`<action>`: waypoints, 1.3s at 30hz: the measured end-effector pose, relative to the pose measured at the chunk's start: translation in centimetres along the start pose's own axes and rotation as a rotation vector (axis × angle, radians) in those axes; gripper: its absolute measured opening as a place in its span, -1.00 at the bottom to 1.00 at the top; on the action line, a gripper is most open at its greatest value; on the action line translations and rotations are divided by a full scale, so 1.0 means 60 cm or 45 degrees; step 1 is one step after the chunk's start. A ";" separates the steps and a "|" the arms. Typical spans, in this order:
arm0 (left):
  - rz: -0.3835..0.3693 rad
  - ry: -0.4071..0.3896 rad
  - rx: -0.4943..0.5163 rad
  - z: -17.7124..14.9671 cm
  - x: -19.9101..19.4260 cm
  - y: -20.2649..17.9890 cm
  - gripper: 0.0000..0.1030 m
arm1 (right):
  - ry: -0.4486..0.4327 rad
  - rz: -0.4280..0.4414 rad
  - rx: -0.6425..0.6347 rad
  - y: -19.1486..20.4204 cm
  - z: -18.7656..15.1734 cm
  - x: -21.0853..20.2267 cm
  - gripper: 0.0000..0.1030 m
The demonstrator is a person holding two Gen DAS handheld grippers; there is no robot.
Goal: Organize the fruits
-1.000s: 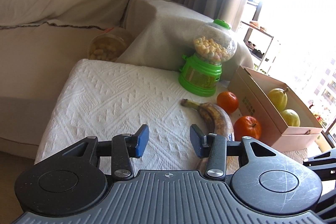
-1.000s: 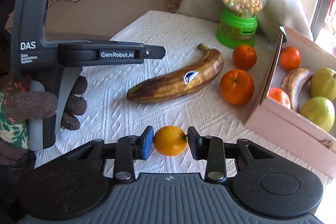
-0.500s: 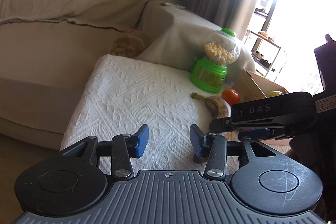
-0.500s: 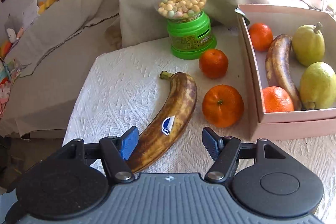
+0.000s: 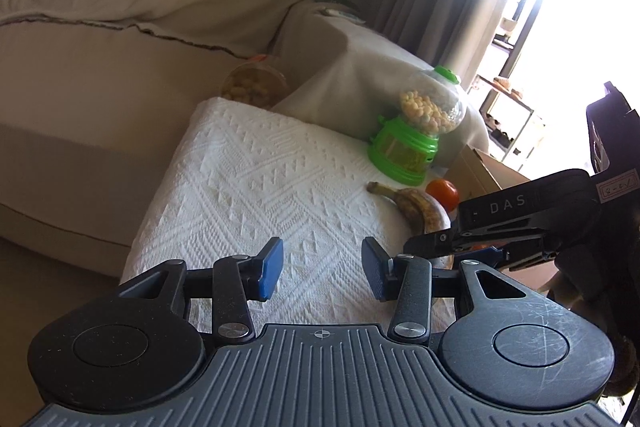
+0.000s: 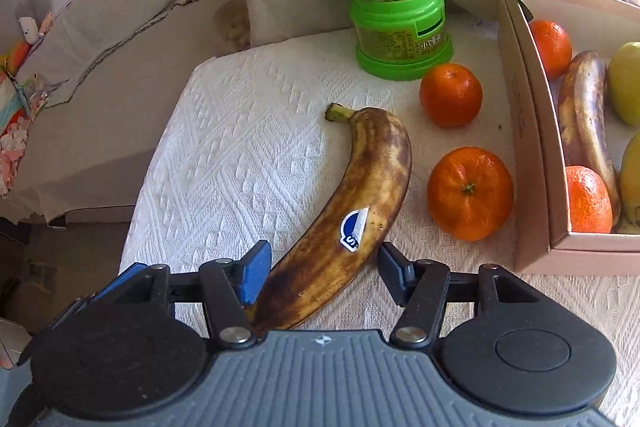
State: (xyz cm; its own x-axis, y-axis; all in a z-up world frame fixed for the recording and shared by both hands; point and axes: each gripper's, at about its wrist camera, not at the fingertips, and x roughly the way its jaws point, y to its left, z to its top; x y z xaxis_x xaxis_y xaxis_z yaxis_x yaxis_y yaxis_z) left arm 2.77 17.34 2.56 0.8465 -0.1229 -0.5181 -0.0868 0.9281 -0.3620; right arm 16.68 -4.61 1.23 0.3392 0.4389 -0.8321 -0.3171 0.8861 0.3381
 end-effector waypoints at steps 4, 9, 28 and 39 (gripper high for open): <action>-0.124 0.028 0.090 -0.004 -0.008 -0.026 -0.07 | -0.006 0.062 0.001 -0.023 0.000 -0.023 -0.14; -0.335 0.111 0.382 -0.032 -0.023 -0.117 -0.07 | -0.072 0.017 -0.110 -0.045 -0.033 -0.080 -0.10; -0.264 0.155 0.461 -0.058 0.023 -0.164 -0.25 | -0.418 -0.436 -0.392 -0.079 -0.143 -0.170 0.54; 0.145 -0.053 0.065 -0.017 0.032 0.000 -0.25 | -0.293 -0.189 -0.099 0.000 -0.058 -0.069 0.54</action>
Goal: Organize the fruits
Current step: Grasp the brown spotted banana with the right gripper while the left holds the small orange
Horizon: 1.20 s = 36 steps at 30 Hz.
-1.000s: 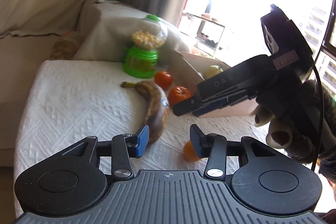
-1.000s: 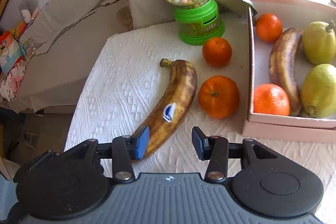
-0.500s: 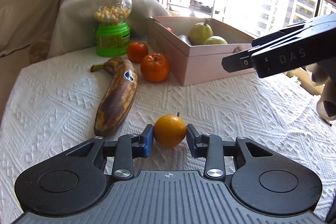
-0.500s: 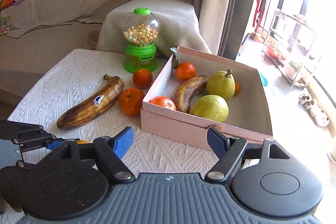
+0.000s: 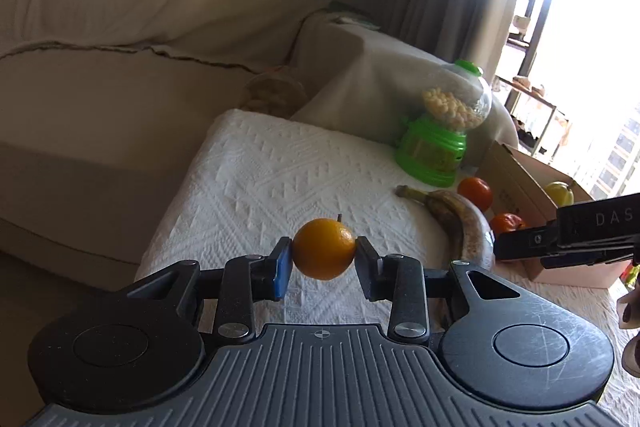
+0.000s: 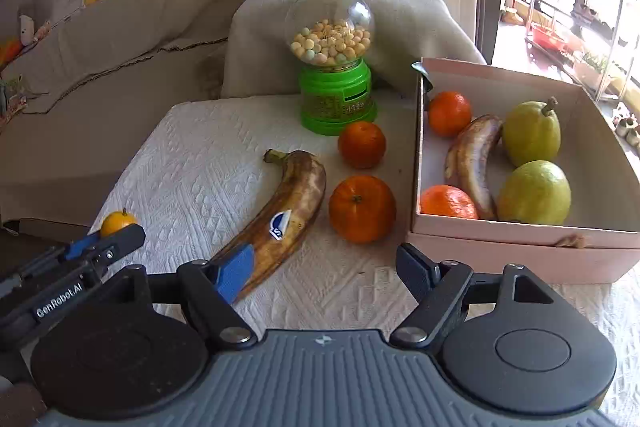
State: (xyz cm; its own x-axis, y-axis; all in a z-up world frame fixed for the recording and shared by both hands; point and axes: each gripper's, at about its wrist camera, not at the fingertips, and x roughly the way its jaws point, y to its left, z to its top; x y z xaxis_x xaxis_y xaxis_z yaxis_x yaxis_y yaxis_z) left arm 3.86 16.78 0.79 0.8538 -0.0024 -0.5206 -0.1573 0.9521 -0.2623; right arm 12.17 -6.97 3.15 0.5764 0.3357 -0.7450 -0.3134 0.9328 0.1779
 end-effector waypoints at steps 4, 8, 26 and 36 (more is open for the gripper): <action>-0.030 0.027 -0.025 0.001 0.010 0.005 -0.25 | 0.045 -0.069 0.107 0.023 0.020 0.062 0.54; -0.048 0.032 -0.043 -0.002 0.010 0.011 -0.25 | 0.063 -0.139 -0.009 0.056 0.018 0.093 0.54; -0.058 0.032 -0.036 -0.007 0.007 0.006 -0.25 | 0.141 -0.056 -0.440 0.048 -0.090 -0.024 -0.32; -0.069 0.005 -0.017 -0.007 0.000 0.002 -0.25 | 0.038 -0.025 -0.461 0.052 -0.108 -0.023 -0.24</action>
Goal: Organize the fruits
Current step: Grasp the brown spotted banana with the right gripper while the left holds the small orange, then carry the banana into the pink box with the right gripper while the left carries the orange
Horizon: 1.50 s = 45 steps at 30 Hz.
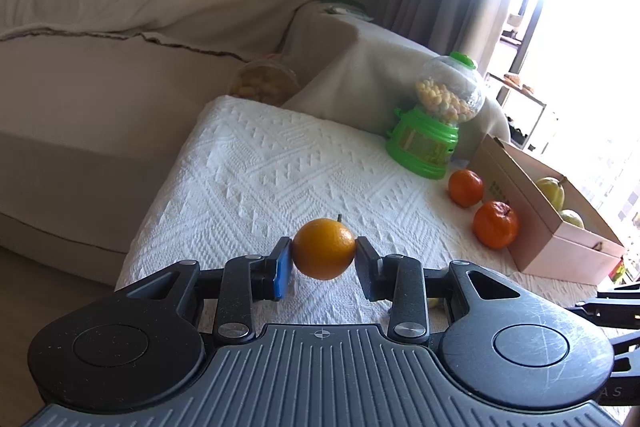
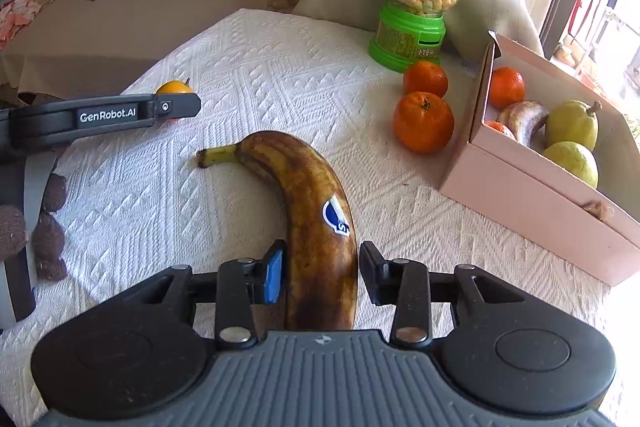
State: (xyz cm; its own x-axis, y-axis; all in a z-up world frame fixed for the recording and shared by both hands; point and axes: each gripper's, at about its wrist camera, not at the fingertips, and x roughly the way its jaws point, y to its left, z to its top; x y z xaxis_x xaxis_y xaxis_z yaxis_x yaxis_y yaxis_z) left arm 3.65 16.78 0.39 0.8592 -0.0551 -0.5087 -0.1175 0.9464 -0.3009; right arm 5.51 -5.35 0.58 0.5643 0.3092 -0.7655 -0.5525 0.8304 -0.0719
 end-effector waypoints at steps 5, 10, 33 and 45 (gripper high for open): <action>-0.110 0.066 0.020 -0.013 -0.025 -0.022 -0.25 | -0.073 0.033 0.020 -0.001 0.009 0.024 -0.18; -0.221 0.184 0.071 -0.042 -0.048 -0.062 -0.25 | -0.088 0.088 0.007 -0.014 -0.010 0.012 -0.27; -0.302 0.368 0.542 -0.098 -0.025 -0.274 -0.25 | -0.131 -0.052 0.313 -0.187 -0.185 -0.116 -0.29; -0.319 0.339 0.529 -0.073 -0.019 -0.290 -0.25 | -0.238 -0.022 0.328 -0.199 -0.187 -0.131 -0.31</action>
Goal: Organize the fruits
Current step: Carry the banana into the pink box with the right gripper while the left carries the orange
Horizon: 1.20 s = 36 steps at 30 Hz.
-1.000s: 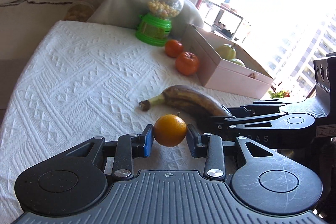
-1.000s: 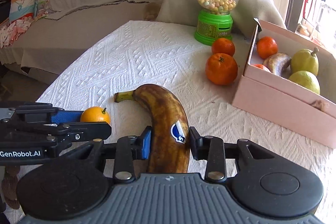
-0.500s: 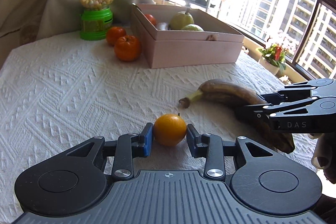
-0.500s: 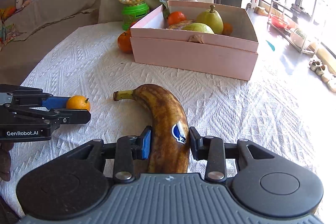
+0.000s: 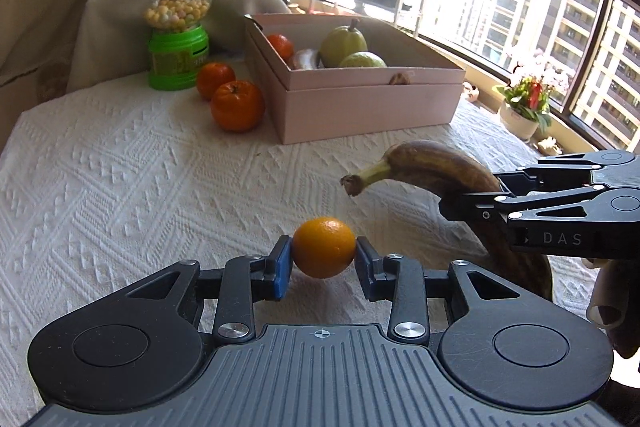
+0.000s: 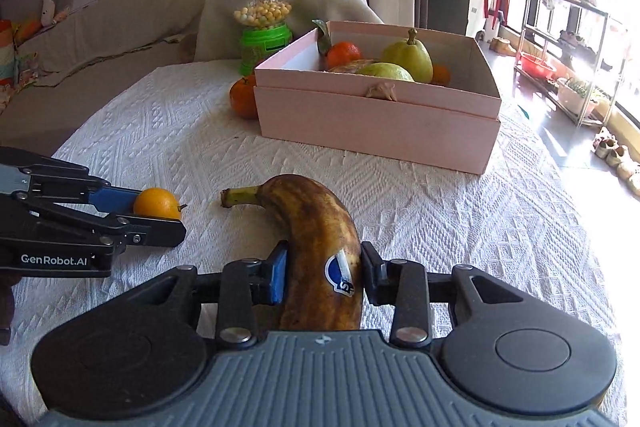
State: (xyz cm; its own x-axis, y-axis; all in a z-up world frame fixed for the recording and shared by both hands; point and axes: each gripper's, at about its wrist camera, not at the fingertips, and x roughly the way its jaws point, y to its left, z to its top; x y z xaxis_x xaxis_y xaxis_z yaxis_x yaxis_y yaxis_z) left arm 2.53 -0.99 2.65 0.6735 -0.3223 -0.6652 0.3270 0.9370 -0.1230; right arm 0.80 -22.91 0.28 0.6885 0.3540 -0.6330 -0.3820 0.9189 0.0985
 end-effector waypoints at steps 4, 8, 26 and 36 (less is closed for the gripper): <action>-0.033 -0.158 0.045 0.090 -0.023 -0.001 -0.25 | -0.169 0.057 0.065 -0.032 0.068 -0.061 -0.31; -0.036 -0.337 0.088 0.195 -0.017 -0.003 -0.25 | -0.364 -0.003 0.056 -0.063 0.170 -0.114 -0.31; -0.040 -0.401 -0.229 0.159 0.084 0.149 -0.25 | 0.108 -0.191 0.218 -0.166 0.286 0.137 -0.31; -0.027 -0.379 -0.365 0.121 0.080 0.229 -0.25 | 0.206 -0.354 0.069 -0.132 0.291 0.207 -0.30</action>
State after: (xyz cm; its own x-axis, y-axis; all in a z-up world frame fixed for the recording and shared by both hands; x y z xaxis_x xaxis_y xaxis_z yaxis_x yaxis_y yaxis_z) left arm 15.06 9.34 3.13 0.8446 -0.3278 -0.4233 0.1737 0.9157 -0.3624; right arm 23.17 -22.76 5.05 0.6530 0.0598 -0.7550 -0.1564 0.9860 -0.0572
